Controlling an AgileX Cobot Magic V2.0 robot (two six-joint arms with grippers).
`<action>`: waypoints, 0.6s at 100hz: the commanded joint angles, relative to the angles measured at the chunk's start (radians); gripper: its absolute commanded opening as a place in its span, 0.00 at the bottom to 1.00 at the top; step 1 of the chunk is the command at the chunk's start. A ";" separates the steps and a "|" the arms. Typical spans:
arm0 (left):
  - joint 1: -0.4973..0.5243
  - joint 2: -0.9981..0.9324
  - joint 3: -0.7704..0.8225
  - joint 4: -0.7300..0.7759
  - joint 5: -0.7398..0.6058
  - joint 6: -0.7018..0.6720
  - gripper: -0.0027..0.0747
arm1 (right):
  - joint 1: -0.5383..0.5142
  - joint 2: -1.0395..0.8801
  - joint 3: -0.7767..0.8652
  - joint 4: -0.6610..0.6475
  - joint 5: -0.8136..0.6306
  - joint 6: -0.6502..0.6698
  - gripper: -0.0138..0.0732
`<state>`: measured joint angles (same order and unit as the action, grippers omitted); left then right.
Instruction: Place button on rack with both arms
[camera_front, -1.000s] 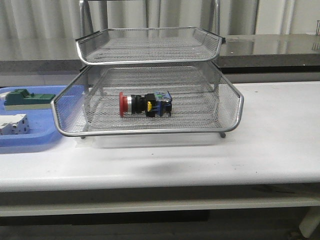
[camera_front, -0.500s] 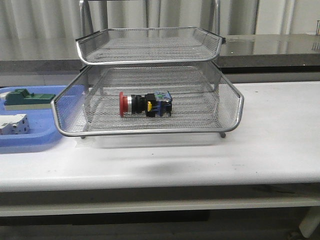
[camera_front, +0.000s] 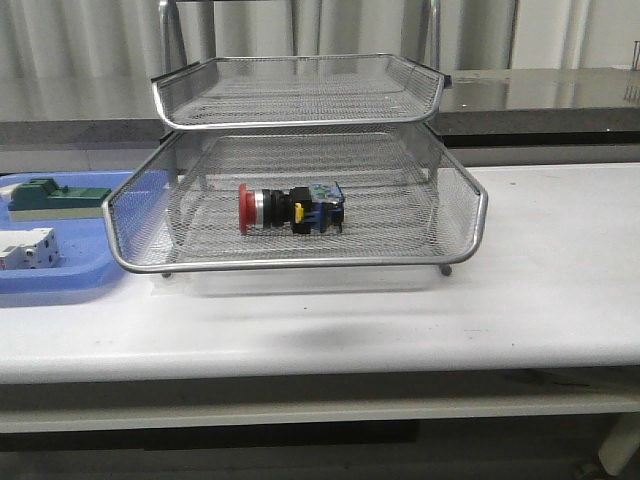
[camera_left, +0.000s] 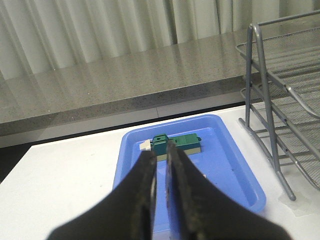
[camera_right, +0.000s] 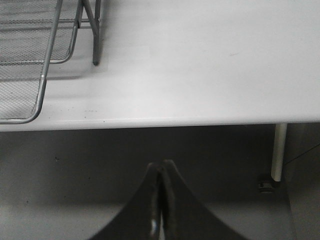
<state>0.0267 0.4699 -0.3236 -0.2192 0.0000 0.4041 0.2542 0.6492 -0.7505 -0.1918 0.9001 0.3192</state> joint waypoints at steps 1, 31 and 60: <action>0.000 0.002 -0.027 -0.011 -0.072 -0.009 0.04 | -0.004 -0.002 -0.029 -0.023 -0.055 0.000 0.08; 0.000 0.002 -0.027 -0.011 -0.072 -0.009 0.04 | -0.004 -0.002 -0.029 -0.023 -0.055 0.000 0.08; 0.000 0.002 -0.027 -0.011 -0.072 -0.009 0.04 | -0.004 -0.002 -0.029 -0.023 -0.075 0.000 0.08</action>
<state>0.0267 0.4699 -0.3236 -0.2192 0.0000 0.4041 0.2542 0.6492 -0.7505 -0.1918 0.9001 0.3192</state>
